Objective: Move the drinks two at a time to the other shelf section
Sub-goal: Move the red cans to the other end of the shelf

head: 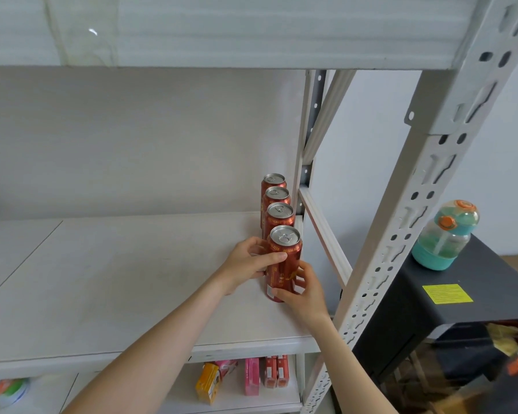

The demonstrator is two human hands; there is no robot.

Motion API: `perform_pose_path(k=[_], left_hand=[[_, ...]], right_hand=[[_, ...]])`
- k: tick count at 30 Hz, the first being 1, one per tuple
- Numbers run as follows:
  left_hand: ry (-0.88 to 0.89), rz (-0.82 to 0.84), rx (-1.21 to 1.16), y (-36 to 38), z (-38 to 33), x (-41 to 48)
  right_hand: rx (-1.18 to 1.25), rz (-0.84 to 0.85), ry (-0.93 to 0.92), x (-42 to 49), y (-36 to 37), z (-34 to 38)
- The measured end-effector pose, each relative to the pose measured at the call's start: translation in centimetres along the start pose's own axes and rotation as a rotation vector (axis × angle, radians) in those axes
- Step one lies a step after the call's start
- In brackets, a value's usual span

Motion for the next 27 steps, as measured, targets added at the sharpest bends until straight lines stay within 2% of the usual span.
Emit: perform_pose_path(k=[18,23,27], left_hand=[[-0.025,0.023,-0.002,-0.3,-0.2,0.8],[0.031,0.032,0.133,-0.5,-0.2,0.0],[0.034,-0.036,0.393,-2.3,0.6,-1.9]], right_hand=[[-0.006,-0.035,-0.007,0.7,0.2,0.0],[-0.032,-0.179,0.098,-0.3,0.9,-0.2],[-0.142,-0.263,0.167,-1.9,1.6,-0.3]])
Point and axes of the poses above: each hand's wrist, its own x-axis towards the middle knuckle, its own y-axis out of the palm, z = x × y, the point moved 3 cm from there along x, towards the middle knuckle, and after that the axes turned 13 degrees about z, right-handed, at the moved point
